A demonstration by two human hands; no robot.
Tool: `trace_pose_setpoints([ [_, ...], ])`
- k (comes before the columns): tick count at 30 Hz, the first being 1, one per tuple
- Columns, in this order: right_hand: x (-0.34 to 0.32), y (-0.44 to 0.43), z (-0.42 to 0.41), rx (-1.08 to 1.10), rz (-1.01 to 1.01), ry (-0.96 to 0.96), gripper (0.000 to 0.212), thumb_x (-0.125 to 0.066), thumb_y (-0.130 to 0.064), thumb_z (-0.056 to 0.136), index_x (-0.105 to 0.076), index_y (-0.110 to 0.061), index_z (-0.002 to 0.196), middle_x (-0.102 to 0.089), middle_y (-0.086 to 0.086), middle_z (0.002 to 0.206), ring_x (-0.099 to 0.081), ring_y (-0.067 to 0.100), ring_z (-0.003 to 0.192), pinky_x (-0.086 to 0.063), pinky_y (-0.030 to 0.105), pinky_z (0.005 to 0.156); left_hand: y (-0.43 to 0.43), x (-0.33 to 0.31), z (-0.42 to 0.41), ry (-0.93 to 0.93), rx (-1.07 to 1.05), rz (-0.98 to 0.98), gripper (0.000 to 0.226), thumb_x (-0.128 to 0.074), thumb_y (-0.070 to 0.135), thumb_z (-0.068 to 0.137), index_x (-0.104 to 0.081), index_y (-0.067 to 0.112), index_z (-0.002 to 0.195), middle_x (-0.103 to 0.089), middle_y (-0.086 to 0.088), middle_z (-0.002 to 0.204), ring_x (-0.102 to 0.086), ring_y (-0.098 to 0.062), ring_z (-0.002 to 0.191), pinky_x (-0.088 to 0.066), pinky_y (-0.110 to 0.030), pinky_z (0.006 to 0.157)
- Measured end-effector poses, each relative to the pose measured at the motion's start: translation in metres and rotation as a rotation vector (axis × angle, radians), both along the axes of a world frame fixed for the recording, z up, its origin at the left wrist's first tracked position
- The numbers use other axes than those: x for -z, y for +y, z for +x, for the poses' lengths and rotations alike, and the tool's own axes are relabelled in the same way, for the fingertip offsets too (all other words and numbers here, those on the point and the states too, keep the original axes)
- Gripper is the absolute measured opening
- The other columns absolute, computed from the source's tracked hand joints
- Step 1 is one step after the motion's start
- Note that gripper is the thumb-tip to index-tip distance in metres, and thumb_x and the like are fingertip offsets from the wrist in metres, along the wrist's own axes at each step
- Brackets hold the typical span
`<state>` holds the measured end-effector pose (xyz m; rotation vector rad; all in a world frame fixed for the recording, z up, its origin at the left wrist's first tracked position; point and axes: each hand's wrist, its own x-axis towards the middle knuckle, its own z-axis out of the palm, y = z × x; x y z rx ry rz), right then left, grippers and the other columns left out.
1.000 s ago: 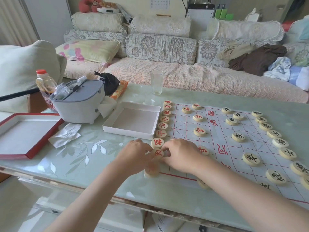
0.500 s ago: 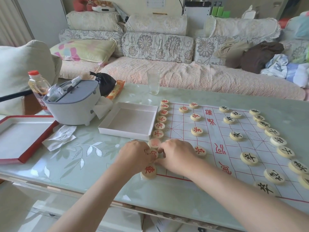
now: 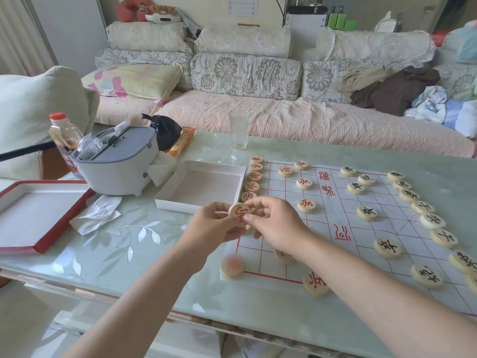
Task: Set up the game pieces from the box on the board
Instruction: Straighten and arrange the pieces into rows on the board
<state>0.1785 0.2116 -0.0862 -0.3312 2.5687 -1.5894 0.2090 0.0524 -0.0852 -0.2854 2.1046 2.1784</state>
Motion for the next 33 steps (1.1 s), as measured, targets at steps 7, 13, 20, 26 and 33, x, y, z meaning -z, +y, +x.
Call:
trace_pose_setpoints([
  [7,-0.001,0.003,0.002,-0.015,-0.058,-0.02,0.02,-0.065,-0.013,0.093,-0.068,-0.028,0.105,-0.066,-0.003,0.093,-0.063,0.011,0.065,-0.052,0.025,0.049,0.003,0.002,-0.003,0.103,-0.049,-0.37,0.006,-0.068,0.025,0.085,-0.07,0.021,0.089,-0.074,-0.001,0.075,-0.064,-0.014,0.067,-0.054,-0.029,0.066],
  [13,0.001,0.002,0.007,-0.03,0.073,0.141,0.038,-0.085,-0.026,0.077,-0.066,-0.027,0.109,-0.064,-0.011,0.098,-0.06,-0.006,0.072,-0.044,0.007,0.064,0.0,0.002,-0.005,-0.036,-0.057,-0.092,0.009,-0.063,0.012,0.09,-0.071,0.007,0.092,-0.075,-0.014,0.086,-0.073,-0.023,0.078,-0.059,-0.031,0.08],
  [20,0.009,0.005,0.006,-0.18,0.369,0.141,0.038,-0.074,-0.043,0.085,-0.063,-0.032,0.12,-0.052,-0.012,0.114,-0.055,0.003,0.094,-0.04,0.013,0.077,-0.013,0.011,-0.006,-0.003,0.031,-0.566,0.009,-0.065,0.021,0.088,-0.066,0.02,0.096,-0.07,0.002,0.084,-0.066,-0.014,0.071,-0.047,-0.021,0.059],
  [26,0.009,0.008,0.012,-0.215,0.621,0.125,0.04,-0.069,-0.049,0.085,-0.05,-0.038,0.119,-0.057,-0.017,0.117,-0.055,0.008,0.1,-0.044,0.028,0.08,-0.021,0.019,-0.004,0.096,0.088,-0.881,0.012,-0.063,0.023,0.088,-0.068,0.029,0.098,-0.063,0.013,0.092,-0.059,-0.01,0.087,-0.041,-0.02,0.075],
  [33,0.017,0.002,0.012,-0.16,0.666,0.197,0.036,-0.066,-0.06,0.083,-0.058,-0.039,0.11,-0.06,-0.018,0.111,-0.057,0.008,0.099,-0.044,0.03,0.08,-0.02,0.026,-0.003,0.127,0.14,-0.936,0.014,-0.065,0.025,0.085,-0.069,0.031,0.097,-0.067,0.014,0.094,-0.061,-0.008,0.091,-0.047,-0.02,0.078],
])
